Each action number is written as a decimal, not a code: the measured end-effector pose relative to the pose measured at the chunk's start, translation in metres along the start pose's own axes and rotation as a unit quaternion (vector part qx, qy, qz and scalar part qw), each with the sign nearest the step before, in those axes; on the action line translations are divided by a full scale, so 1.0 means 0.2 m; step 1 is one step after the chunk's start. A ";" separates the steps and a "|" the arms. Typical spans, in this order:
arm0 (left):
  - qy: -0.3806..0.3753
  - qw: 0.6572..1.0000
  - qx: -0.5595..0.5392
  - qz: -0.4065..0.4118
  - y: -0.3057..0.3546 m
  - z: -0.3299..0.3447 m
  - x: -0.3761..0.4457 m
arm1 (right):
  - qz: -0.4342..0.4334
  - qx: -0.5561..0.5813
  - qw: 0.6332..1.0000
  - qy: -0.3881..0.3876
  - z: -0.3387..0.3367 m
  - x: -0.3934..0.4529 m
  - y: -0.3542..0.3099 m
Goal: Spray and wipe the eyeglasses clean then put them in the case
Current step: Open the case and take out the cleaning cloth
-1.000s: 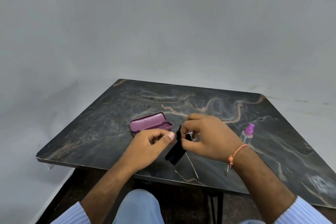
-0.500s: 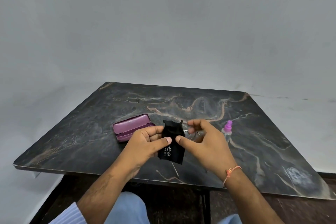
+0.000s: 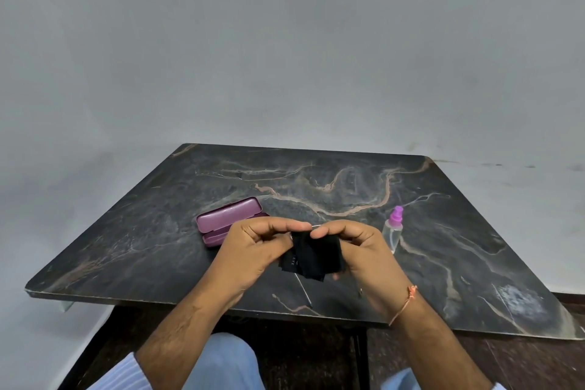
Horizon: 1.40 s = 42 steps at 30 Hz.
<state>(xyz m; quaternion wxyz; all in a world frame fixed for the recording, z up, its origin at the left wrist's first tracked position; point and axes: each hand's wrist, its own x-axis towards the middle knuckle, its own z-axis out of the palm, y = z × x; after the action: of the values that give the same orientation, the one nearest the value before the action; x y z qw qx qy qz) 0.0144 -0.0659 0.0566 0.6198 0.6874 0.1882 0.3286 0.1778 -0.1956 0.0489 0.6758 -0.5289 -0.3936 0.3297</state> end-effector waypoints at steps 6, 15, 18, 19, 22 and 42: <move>-0.007 0.996 -0.029 -0.088 -0.01 0.01 -0.01 | -0.041 -0.023 0.999 -0.007 -0.02 0.01 0.04; -0.025 0.983 -0.057 -0.175 0.00 0.03 -0.05 | -0.164 -0.195 0.967 0.027 -0.01 0.01 0.05; -0.026 0.979 -0.088 -0.184 0.00 0.03 -0.07 | -0.177 -0.229 0.957 0.028 0.00 -0.01 0.05; -0.027 0.978 -0.097 -0.184 0.00 0.03 -0.07 | -0.176 -0.235 0.955 0.028 0.00 -0.01 0.05; -0.031 0.977 -0.109 -0.180 0.00 0.03 -0.07 | -0.171 -0.238 0.955 0.033 0.01 -0.02 0.05; -0.021 0.992 0.111 -0.047 -0.12 0.01 -0.09 | 0.077 0.005 0.996 0.033 0.06 -0.12 0.08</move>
<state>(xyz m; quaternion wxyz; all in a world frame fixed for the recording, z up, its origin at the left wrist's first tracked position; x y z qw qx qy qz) 0.0064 -0.0750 0.0285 0.5585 0.7490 0.2424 0.2614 0.1554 -0.2083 0.0310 0.6632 -0.5650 -0.3278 0.3655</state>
